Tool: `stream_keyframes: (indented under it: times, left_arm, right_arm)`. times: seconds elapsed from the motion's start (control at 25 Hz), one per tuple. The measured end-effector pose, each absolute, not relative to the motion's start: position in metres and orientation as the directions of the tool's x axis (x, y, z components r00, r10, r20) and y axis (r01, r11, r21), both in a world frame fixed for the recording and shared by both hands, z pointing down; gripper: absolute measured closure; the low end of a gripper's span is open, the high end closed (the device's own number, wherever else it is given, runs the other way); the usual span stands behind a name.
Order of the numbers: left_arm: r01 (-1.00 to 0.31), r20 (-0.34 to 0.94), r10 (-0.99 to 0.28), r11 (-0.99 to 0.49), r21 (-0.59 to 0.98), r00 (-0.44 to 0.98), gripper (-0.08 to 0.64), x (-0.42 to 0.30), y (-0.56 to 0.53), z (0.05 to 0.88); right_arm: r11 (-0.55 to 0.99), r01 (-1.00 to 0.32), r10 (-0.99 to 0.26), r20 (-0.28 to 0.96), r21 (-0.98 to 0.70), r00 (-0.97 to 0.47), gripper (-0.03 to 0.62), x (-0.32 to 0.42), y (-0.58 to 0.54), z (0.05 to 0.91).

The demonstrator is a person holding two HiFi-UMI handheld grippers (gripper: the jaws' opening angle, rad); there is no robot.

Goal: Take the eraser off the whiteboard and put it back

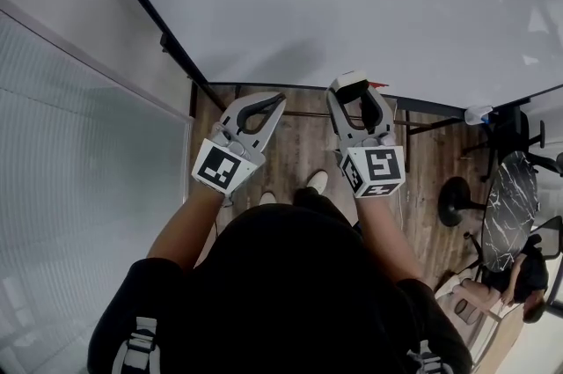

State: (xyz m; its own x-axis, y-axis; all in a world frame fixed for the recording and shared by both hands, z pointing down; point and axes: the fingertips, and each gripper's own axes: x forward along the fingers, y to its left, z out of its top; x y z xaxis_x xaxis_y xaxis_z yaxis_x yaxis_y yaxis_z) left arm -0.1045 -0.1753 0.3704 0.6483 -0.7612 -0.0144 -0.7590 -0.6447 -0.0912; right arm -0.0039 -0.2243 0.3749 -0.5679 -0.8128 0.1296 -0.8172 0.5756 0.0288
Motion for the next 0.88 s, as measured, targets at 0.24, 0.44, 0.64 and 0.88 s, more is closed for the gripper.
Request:
stream_keyframes:
  times: [0.24,0.44,0.64,0.88]
  left_arm:
    - [-0.785,-0.025,-0.789,-0.607,-0.126,0.614,0.555,-0.106,-0.204,0.369]
    - [-0.804,-0.040,-0.808,-0.579,-0.133,0.588,0.555,-0.108,-0.225,0.364]
    - [-0.821,-0.044,-0.825,-0.553,-0.141,0.563,0.555,-0.113,-0.238,0.358]
    - [-0.835,-0.048,-0.839,-0.530,-0.147,0.542,0.555,-0.118,-0.260,0.359]
  right_arm:
    - [0.521,-0.853,-0.850,0.113,0.035,-0.515,0.364,-0.013,-0.258,0.368]
    - [0.475,-0.879,-0.876,0.105,0.028,-0.470,0.364,-0.017,-0.282,0.366]
    - [0.420,-0.907,-0.904,0.109,0.029,-0.414,0.364,-0.017,-0.303,0.367]
    - [0.359,-0.933,-0.928,0.116,0.033,-0.353,0.364,-0.018,-0.321,0.376]
